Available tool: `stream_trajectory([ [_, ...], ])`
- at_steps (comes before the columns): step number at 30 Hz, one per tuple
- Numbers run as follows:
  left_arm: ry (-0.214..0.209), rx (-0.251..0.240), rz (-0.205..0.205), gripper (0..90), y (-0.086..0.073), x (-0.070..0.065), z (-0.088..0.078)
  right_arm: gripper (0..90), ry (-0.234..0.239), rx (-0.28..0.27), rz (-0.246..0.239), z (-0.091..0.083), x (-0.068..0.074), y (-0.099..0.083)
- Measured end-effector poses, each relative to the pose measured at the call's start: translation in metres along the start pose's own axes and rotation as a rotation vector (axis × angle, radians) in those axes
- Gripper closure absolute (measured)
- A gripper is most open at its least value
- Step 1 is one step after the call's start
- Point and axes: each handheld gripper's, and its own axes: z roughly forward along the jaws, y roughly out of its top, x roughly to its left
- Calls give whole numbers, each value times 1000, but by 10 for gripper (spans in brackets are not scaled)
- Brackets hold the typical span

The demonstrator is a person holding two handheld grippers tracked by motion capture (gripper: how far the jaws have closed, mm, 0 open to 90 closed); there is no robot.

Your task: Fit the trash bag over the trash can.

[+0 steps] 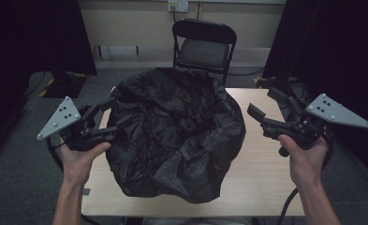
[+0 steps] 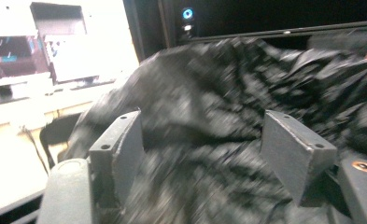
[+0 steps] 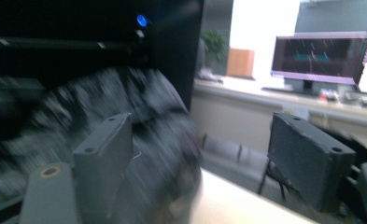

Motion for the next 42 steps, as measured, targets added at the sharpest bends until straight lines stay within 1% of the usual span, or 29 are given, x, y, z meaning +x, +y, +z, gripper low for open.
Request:
stream_trajectory([
  [1,0,0,0,269,0,0,0,214,0,0,0,0,0,0],
  [2,11,0,-45,268,-13,7,1,214,41,-21,-16,7,11,13],
  [4,6,-4,-80,267,-23,11,4,221,67,-6,-26,15,20,19],
  [5,-4,7,-92,274,-25,13,5,230,82,29,-33,23,25,21],
  [6,-4,7,-92,279,-25,13,5,230,82,29,-33,23,25,21],
  [7,-12,26,-103,279,-26,15,7,242,94,47,-32,27,27,21],
  [8,-22,20,-109,283,-27,15,7,259,114,79,-21,36,30,19],
  [10,-51,15,-124,325,-28,15,10,302,148,98,-6,45,33,15],
  [11,-51,16,-124,342,-28,15,10,323,164,128,-1,50,34,10],
  [13,-65,21,-131,360,-29,15,14,353,185,162,14,55,35,5],
  [14,-73,22,-129,383,-29,14,15,481,187,181,11,58,36,2],
  [15,-85,16,-125,439,-29,14,16,601,196,201,-9,60,36,-1],
  [16,-95,7,-126,484,-29,13,18,649,194,206,-14,61,35,-3],
  [17,-109,1,-132,522,-28,13,19,769,191,211,-16,61,34,-5],
  [19,-118,-19,-120,589,-23,11,22,859,162,181,-38,60,31,-7],
  [22,-145,-68,-114,667,-6,6,26,900,138,123,-42,51,27,-1],
  [24,-149,-97,-103,669,7,2,28,900,115,93,-55,43,25,6],
  [25,-145,-103,-88,667,13,-1,29,900,107,78,-62,39,24,9],
  [27,-132,-94,-74,641,20,-6,35,900,83,52,-69,30,19,15],
  [29,-86,-63,-63,572,21,-8,42,900,56,51,-79,24,14,14],
  [30,-66,-49,-64,534,19,-8,44,900,33,61,-90,23,12,10],
  [31,-57,-48,-73,502,16,-8,44,900,24,75,-88,22,8,5],
  [33,-39,-33,-96,461,9,-7,42,900,11,90,-67,20,0,-9],
  [34,-27,-31,-98,439,5,-6,39,900,4,101,-55,21,-3,-16],
  [35,-25,-29,-98,427,2,-5,36,900,-5,118,-51,23,-7,-24],
  [37,-28,-15,-116,394,-4,-4,29,900,-12,149,-31,30,-12,-38],
  [39,-32,24,-120,360,-10,-3,25,900,-15,166,-20,37,-15,-50],
  [40,-41,38,-128,333,-14,-3,23,900,-21,174,-16,41,-15,-55],
  [42,-92,35,-167,319,-24,-1,20,900,-17,184,3,45,-14,-65],
])
